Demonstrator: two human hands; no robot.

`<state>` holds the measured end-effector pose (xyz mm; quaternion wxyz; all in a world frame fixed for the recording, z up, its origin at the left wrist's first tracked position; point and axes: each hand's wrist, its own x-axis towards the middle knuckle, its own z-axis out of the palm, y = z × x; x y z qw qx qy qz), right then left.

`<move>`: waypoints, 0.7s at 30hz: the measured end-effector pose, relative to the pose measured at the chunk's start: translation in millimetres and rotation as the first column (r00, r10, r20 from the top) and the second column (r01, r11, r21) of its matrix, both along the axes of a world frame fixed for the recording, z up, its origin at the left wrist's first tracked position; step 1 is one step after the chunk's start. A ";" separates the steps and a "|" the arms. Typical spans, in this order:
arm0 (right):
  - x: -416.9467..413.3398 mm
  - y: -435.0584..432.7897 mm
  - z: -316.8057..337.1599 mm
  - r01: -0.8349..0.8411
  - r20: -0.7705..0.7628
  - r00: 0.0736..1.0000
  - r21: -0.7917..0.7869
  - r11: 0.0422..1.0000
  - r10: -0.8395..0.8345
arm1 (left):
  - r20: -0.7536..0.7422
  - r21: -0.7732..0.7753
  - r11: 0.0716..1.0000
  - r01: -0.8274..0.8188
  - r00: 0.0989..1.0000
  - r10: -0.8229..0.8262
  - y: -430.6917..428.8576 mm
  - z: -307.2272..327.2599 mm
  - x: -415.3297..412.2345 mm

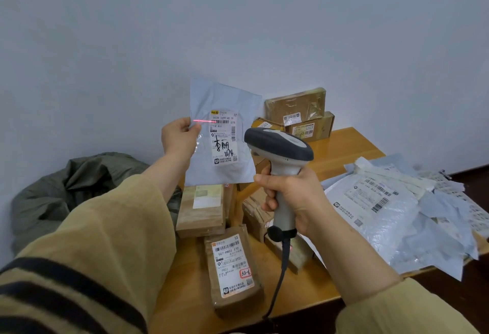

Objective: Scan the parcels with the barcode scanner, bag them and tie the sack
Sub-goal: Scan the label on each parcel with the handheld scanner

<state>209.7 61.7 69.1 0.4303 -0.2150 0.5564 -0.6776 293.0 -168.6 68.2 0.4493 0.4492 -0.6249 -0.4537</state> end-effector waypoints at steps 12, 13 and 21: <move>-12.6 -16.2 -28.2 0.014 0.101 0.995 0.120 0.993 -0.026 | 0.651 0.267 0.911 -0.315 0.756 0.071 -20.7 -73.5 58.9; -14.2 -20.0 -31.5 0.019 0.109 0.993 0.137 0.990 -0.034 | 0.736 0.234 0.921 -0.312 0.676 0.042 -19.4 -73.4 56.5; -46.6 -58.3 -53.0 0.054 0.210 0.972 0.234 0.971 -0.105 | 0.892 0.042 0.980 0.193 0.434 -0.124 -42.8 -85.0 -39.2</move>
